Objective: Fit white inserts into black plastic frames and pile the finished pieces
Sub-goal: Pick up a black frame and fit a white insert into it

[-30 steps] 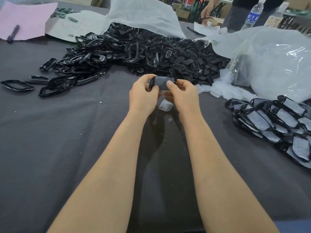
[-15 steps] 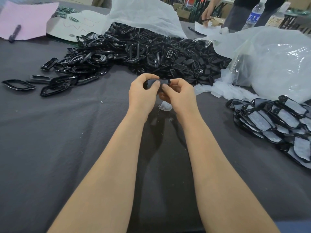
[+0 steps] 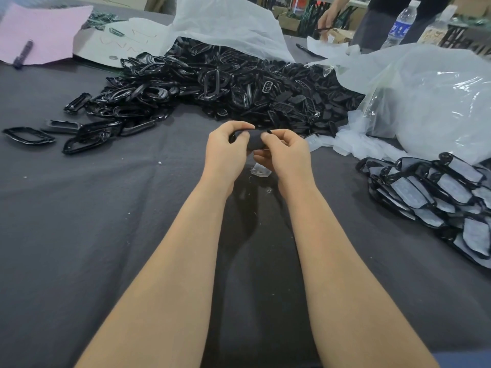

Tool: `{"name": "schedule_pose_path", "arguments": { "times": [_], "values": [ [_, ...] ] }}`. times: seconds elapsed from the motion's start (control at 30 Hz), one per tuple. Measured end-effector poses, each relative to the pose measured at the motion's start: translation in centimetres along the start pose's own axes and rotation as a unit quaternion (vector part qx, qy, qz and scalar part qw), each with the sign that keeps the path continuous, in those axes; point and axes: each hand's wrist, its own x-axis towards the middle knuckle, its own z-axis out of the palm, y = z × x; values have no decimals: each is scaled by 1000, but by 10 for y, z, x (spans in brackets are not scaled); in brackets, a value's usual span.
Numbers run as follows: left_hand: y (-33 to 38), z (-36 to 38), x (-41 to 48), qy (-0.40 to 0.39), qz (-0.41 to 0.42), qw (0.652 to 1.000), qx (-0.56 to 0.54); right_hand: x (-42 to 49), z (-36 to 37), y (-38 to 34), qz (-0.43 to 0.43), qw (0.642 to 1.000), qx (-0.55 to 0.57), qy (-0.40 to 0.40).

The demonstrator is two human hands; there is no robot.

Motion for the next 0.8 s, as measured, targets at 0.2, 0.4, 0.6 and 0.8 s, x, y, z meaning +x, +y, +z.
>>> {"name": "schedule_pose_path", "arguments": {
  "times": [0.2, 0.4, 0.6, 0.8],
  "values": [
    [-1, 1, 0, -28, -3, 1000, 8, 2, -1, 0, 19, 999, 32, 17],
    [-4, -1, 0, -14, 2, 997, 78, 6, -8, 1, 32, 997, 57, 46],
    [-5, -1, 1, 4, 21, 995, 94, 9, -11, 6, -13, 998, -52, 16],
    [-7, -2, 1, 19, -3, 997, 73, 6, -9, 7, -64, 988, -142, 12]
  ]
}}
